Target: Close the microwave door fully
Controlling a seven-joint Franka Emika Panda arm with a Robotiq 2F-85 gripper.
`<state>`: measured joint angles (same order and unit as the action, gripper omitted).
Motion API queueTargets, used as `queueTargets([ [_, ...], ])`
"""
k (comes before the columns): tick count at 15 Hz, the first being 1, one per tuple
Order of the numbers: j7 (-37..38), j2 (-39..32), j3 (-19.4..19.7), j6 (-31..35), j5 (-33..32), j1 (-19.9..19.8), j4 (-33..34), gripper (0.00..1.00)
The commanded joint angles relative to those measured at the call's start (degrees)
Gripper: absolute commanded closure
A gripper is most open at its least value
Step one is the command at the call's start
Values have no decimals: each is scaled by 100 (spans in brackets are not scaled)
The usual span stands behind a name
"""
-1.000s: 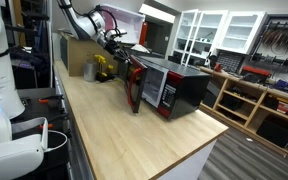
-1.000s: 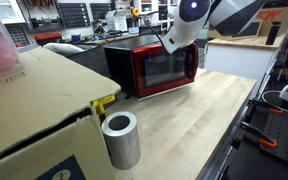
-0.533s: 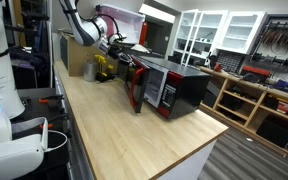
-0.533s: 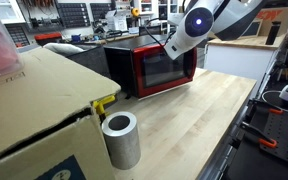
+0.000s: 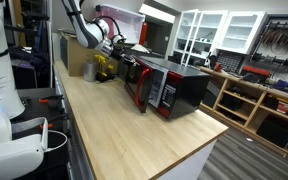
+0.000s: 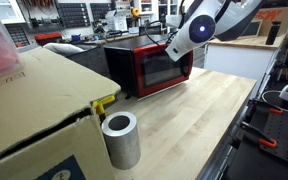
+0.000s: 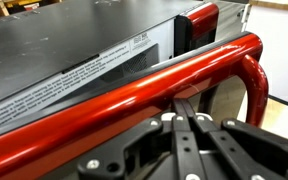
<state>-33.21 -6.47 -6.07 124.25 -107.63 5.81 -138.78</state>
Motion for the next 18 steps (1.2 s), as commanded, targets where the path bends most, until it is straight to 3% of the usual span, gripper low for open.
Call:
queueTargets([
  [1, 145, -101, 23, 59, -574, -23, 213, 100],
  [6, 152, -225, 10, 97, -1180, -2, 380, 100],
  [18, 128, -653, 125, 136, -1730, -85, 689, 100],
])
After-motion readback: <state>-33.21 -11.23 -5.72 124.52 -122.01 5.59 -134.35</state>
